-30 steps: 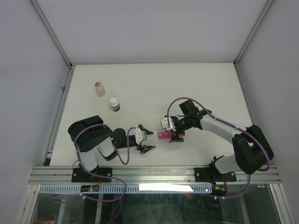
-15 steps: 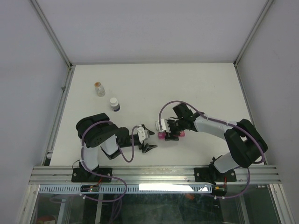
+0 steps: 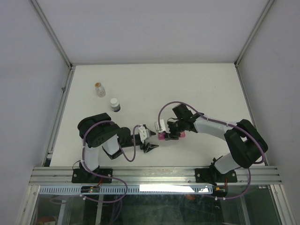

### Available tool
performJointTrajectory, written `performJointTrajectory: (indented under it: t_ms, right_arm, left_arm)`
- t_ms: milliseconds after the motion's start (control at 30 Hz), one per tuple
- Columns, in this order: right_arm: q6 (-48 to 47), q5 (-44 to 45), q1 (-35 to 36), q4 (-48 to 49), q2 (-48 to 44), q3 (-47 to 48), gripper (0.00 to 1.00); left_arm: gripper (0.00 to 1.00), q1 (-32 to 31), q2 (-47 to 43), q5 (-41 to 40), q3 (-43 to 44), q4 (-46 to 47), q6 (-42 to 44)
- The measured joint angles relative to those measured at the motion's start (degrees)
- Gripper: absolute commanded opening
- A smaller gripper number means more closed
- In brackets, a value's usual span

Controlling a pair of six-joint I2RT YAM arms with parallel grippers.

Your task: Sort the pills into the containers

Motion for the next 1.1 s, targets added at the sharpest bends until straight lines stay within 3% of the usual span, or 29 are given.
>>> performJointTrajectory:
  t_ms: [267, 1100]
  right_arm:
    - [1.18, -0.61, 2.29, -0.02, -1.2, 0.0, 0.28]
    - [4.74, -1.6, 4.46, 0.68, -1.36, 0.0, 0.25]
  left_arm:
    - [0.7, 0.0, 0.61, -0.11, 0.76, 0.02, -1.68]
    - [0.56, 0.0, -1.18, 0.0, 0.81, 0.11, -4.83]
